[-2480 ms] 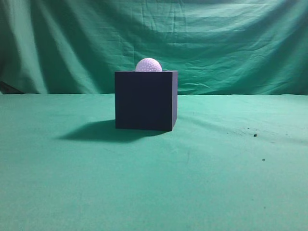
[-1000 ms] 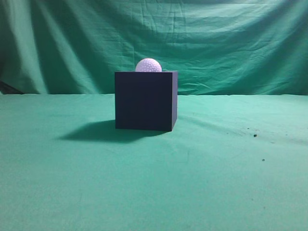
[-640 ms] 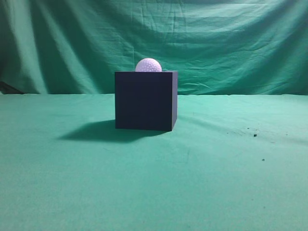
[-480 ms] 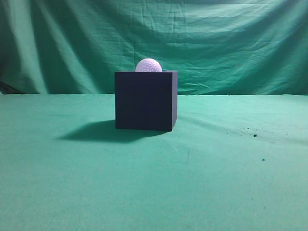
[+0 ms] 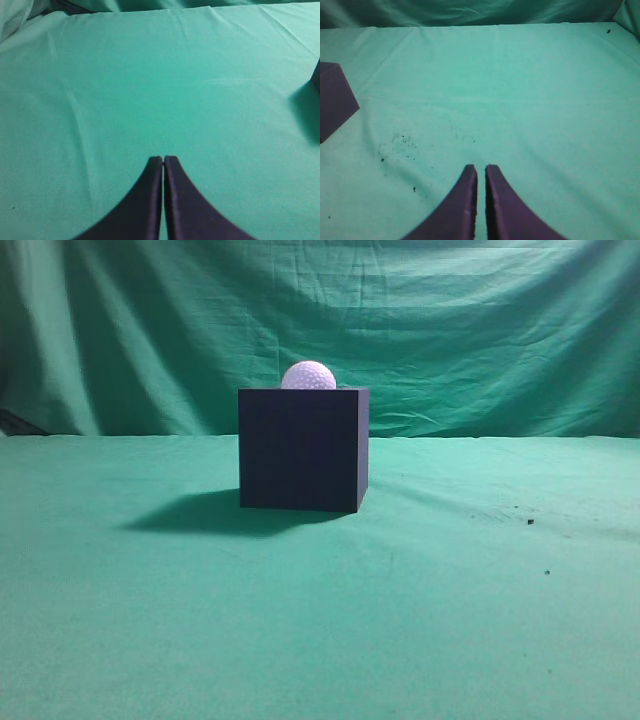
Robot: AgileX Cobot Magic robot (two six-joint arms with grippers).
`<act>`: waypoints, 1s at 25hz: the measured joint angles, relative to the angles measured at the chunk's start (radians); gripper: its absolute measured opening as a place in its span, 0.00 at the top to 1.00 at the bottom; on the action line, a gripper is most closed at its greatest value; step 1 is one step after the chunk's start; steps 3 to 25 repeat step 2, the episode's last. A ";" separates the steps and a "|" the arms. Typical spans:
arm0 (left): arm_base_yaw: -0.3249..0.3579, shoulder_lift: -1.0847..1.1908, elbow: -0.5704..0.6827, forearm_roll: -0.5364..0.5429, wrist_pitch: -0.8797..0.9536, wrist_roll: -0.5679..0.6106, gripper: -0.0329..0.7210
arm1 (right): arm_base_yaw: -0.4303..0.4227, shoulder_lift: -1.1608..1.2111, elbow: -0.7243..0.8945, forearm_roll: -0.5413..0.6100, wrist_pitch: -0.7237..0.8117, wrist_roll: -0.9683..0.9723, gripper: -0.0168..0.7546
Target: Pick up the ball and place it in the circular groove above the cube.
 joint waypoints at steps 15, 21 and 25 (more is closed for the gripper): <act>0.000 0.000 0.000 0.000 0.000 0.000 0.96 | 0.000 0.000 0.000 0.002 0.000 0.000 0.98; 0.000 0.000 0.000 0.000 0.000 0.000 0.96 | 0.000 0.000 0.000 0.002 0.000 0.000 0.98; 0.000 0.000 0.000 0.000 0.000 0.000 0.96 | 0.000 0.000 0.000 0.002 0.000 0.000 0.98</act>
